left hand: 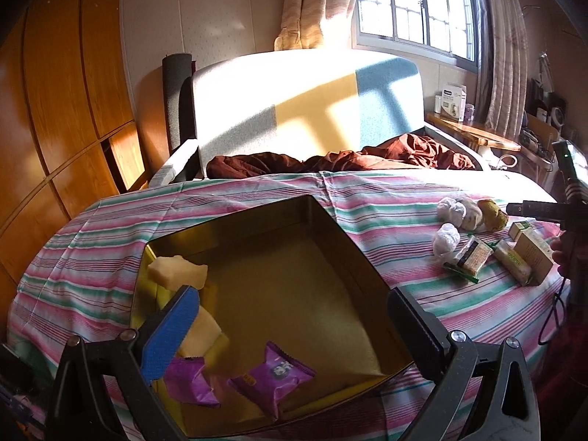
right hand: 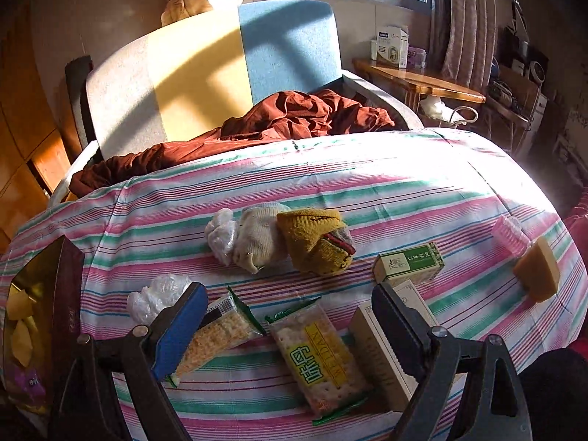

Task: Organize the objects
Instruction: 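Move both grippers back toward the remaining snacks on the sheet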

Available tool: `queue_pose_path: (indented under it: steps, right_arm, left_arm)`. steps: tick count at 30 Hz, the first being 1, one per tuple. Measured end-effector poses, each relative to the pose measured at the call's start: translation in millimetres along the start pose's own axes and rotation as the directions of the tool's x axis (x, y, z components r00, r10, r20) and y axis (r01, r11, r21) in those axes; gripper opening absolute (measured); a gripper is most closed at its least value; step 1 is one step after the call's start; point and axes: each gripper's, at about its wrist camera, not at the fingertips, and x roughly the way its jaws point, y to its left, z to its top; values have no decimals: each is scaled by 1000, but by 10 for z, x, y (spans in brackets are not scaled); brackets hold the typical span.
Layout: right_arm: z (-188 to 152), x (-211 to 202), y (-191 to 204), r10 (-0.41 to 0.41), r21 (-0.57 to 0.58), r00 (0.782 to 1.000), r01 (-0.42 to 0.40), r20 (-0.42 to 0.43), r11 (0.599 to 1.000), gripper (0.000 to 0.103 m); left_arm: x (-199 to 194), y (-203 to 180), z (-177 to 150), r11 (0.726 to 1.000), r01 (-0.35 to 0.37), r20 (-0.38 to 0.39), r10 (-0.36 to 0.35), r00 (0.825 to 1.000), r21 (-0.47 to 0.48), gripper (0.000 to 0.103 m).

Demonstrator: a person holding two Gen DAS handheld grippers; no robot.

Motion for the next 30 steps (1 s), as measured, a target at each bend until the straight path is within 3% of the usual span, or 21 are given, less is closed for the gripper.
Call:
queue_pose_path:
  steps: [4,16,24,27,30]
  right_arm:
    - [15,29,-117,18,67,1000,-17,-18,998,93]
    - [36,27,-343,49,178,999,-44,-22,983,93]
    - [44,-6,-388,82,198,997,-78,-11,977,93]
    - [48,2,-412,102,210,995,-98,-11,973,93]
    - [49,1,-423,116,214,993,-111,-10,970,93]
  left_arm:
    - [105,-315,102,996,75,-8,-74,997,46,103]
    - [631,-1252,315,960,209,-136,-185,973,185,103]
    - [1177,-1627,510,947,275,-252,-228,940,167,103]
    - [1379,-1771,598,941,283,-262,-231,937,184,103]
    - [1654,-1899,636,932,305,-315,-234,920,196,103]
